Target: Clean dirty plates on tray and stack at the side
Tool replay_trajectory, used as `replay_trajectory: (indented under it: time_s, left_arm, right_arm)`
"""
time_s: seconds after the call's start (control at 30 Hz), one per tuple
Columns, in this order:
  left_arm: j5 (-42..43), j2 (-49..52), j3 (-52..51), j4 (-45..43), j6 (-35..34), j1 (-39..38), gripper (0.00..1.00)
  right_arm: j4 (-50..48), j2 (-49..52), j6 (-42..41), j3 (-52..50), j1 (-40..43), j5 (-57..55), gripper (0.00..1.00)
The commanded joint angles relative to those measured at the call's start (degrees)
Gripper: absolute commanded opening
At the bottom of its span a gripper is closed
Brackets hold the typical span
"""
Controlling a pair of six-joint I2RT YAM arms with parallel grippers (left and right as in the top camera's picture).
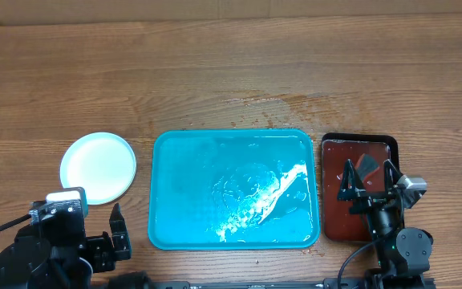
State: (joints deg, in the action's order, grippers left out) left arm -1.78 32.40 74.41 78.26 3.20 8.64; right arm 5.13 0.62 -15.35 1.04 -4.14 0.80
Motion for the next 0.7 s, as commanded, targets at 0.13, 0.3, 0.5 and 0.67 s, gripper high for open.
replay_trajectory:
  time_s: [0.13, 0.3, 0.5, 0.67]
  left_arm:
    - [-0.13, -0.17, 0.59, -0.04, 0.9, -0.04, 1.0]
    - [-0.13, -0.17, 0.59, -0.04, 0.9, -0.04, 1.0]
    - [-0.28, -0.17, 0.59, 0.2, 0.9, -0.04, 1.0]
    - [-0.31, -0.17, 0.59, -0.79, 0.94, -0.04, 0.99]
  right_arm:
    - [-0.28, -0.46, 0.39, -0.59, 0.26, -0.74, 1.0]
    - [-0.28, -0.46, 0.39, -0.59, 0.26, -0.74, 1.0]
    - [-0.28, -0.46, 0.39, -0.59, 0.26, -0.74, 1.0]
    - [-0.28, -0.46, 0.39, -0.59, 0.26, -0.74, 1.0]
